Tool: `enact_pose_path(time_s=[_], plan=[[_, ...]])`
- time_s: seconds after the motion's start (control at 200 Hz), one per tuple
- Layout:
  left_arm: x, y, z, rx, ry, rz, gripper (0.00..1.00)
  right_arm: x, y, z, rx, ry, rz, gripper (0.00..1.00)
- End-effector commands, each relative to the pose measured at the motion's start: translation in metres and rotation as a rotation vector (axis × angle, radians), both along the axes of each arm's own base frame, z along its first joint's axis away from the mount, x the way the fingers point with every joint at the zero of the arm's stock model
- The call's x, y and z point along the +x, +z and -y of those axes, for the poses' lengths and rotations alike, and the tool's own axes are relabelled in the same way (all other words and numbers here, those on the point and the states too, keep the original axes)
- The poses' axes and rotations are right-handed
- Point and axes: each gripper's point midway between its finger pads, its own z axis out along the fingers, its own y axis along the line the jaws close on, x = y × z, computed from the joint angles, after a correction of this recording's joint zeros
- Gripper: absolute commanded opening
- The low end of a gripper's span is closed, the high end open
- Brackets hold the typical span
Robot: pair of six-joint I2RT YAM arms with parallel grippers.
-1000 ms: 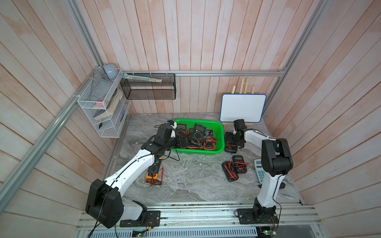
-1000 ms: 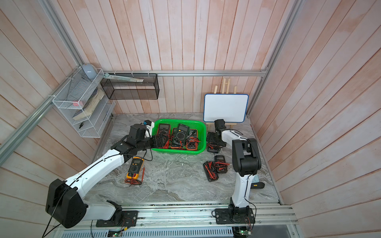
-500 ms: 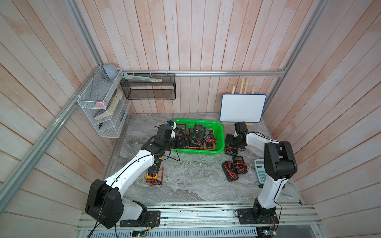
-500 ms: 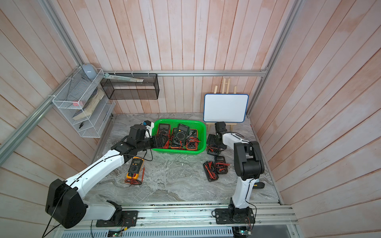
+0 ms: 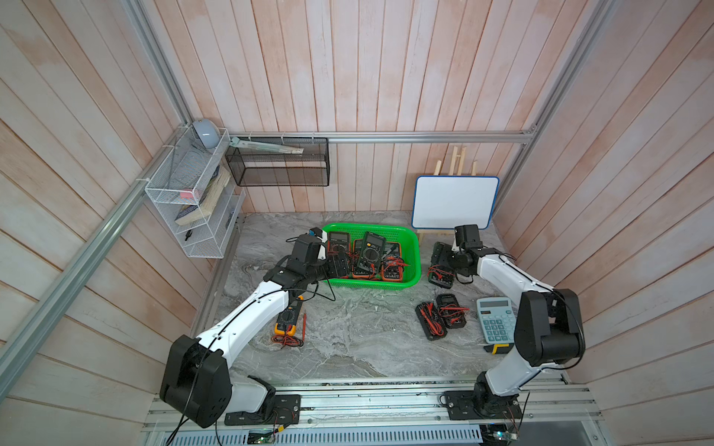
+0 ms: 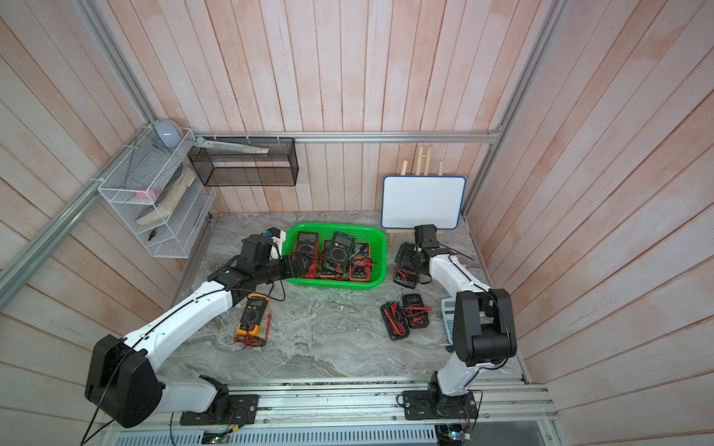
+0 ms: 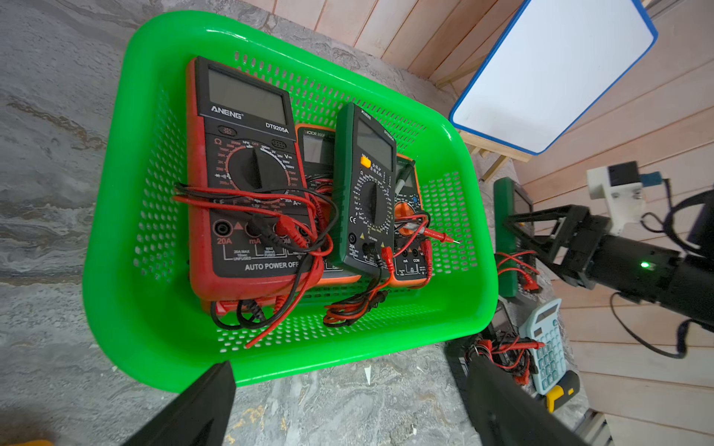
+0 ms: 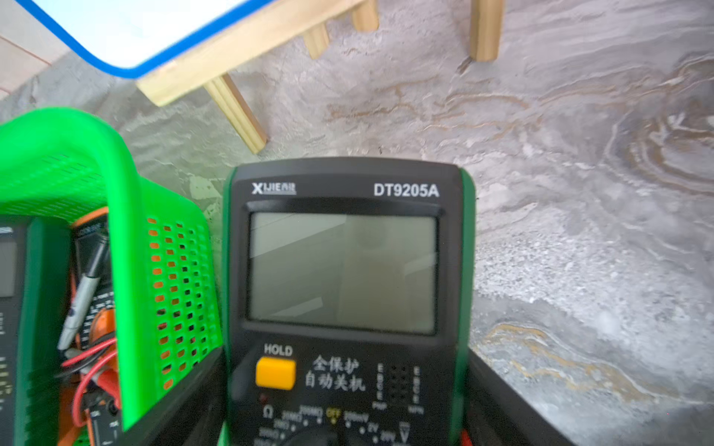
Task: Put the multimeter into the basket
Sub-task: Pick up the multimeter from the center of the board, then place the multimeter in the basket.
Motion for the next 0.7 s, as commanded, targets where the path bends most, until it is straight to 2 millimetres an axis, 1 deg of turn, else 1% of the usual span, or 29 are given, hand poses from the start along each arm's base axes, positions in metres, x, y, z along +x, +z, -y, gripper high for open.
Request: enact_pose_path(time_s=[0.0,0.12,0.23,0.285,0.375,0.55,0.695], plan=[[0.001,0.011,-0.007,-0.01,0.029,0.035,1.0,0.0,0.033,0.007,0.008,-0.034,0.078,0.45],[0.001,0.013,-0.013,-0.002,0.046,0.042,1.0,0.001,0.064,0.003,0.035,-0.022,0.135,0.45],[0.002,0.013,-0.023,0.006,0.066,0.046,1.0,0.003,0.092,-0.006,0.064,0.002,0.186,0.45],[0.002,0.013,-0.028,0.01,0.078,0.046,1.0,0.005,0.105,-0.014,0.069,0.021,0.209,0.45],[0.003,0.012,-0.039,0.016,0.099,0.047,1.0,0.009,0.125,-0.032,0.071,0.066,0.237,0.45],[0.004,0.013,-0.062,0.024,0.143,0.05,1.0,0.017,0.147,-0.073,0.07,0.142,0.27,0.45],[0.002,0.014,-0.08,0.027,0.179,0.052,1.0,0.023,0.15,-0.107,0.075,0.202,0.27,0.45]])
